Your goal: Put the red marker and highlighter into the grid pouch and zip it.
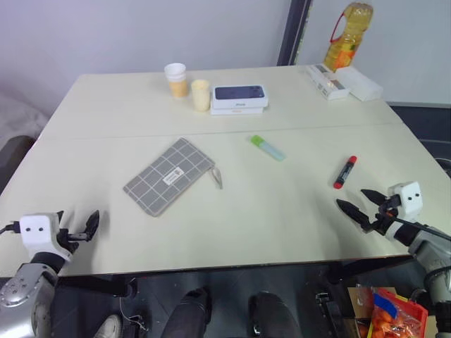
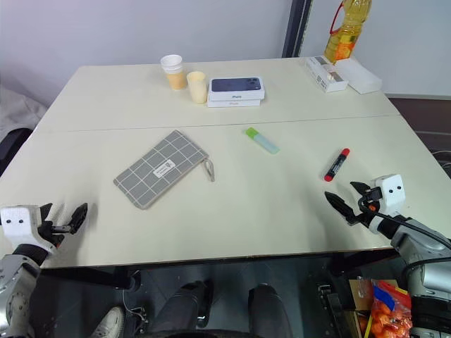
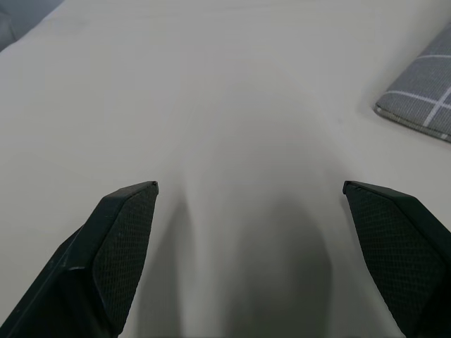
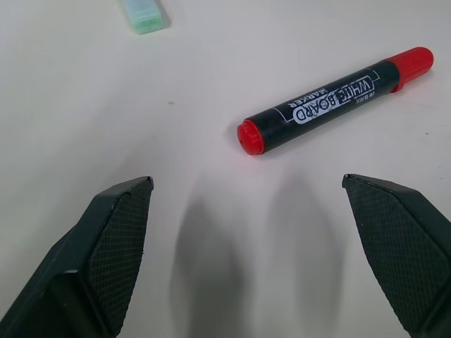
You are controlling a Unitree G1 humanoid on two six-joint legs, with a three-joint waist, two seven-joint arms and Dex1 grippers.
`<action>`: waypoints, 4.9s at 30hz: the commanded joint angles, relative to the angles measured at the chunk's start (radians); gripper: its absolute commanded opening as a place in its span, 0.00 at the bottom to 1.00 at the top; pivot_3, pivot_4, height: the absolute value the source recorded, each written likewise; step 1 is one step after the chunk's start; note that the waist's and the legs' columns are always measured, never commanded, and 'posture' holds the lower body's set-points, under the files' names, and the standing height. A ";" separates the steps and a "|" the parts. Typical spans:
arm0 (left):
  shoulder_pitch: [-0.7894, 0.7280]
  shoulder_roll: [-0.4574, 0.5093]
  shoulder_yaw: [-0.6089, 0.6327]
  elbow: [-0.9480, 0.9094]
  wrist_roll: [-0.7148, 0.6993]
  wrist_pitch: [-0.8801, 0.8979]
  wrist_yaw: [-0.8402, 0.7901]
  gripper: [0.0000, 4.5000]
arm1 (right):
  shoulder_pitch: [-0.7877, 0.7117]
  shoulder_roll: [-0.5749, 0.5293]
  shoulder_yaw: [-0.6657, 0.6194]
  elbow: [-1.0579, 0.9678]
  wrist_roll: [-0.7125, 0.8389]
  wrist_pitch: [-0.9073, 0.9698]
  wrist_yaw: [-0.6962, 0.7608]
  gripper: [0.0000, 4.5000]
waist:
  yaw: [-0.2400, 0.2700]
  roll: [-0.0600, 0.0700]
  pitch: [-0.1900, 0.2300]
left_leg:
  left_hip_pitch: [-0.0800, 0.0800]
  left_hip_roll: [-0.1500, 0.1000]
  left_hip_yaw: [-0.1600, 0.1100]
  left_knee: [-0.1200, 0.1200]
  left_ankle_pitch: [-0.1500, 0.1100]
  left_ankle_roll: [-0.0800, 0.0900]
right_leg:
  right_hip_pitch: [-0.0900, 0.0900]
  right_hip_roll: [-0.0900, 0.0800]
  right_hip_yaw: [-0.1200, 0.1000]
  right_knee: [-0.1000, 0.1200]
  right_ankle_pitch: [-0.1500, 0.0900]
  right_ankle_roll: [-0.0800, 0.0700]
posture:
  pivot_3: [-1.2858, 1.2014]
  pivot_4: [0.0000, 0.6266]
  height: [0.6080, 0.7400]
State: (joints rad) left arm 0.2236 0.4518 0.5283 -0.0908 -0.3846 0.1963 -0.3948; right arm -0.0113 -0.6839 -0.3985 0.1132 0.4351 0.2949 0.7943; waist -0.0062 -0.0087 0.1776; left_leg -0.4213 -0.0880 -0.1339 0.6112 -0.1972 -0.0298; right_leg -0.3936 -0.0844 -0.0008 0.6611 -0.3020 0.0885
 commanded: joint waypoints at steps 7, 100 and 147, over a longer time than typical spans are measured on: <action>-0.017 -0.001 0.015 -0.044 -0.020 0.000 0.004 1.00 | -0.039 0.007 0.014 -0.040 0.011 -0.015 -0.001 0.99 | 0.000 0.000 0.000 | 0.000 0.000 0.000 0.000 0.000 0.000 | 0.000 0.000 0.000 0.000 0.000 0.000 | 0.52 0.24 1.00; -0.243 0.367 -0.438 0.296 0.518 -0.767 -0.272 0.99 | -0.895 0.849 0.516 0.580 -0.340 0.200 -0.471 0.00 | -0.038 0.001 -0.001 | 0.009 0.000 0.000 -0.018 0.005 -0.007 | -0.013 0.006 0.008 0.009 0.005 0.000 | 0.52 0.24 1.00; -0.383 0.008 -0.510 0.123 0.218 -0.504 -0.214 0.00 | -0.652 0.526 0.430 -0.160 -0.207 0.519 -0.382 0.84 | -0.035 0.000 -0.001 | 0.009 0.000 0.001 -0.016 0.005 -0.007 | -0.009 0.007 0.011 0.010 0.005 0.000 | 0.52 0.24 1.00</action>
State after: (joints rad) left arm -0.1510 0.4605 0.0148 0.0445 -0.1658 -0.2788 -0.6032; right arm -0.6325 -0.1653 0.0471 -0.0326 0.2197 0.8354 0.4252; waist -0.0413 -0.0083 0.1761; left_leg -0.4120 -0.0878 -0.1324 0.5951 -0.1918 -0.0369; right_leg -0.4028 -0.0779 0.0098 0.6708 -0.2967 0.0885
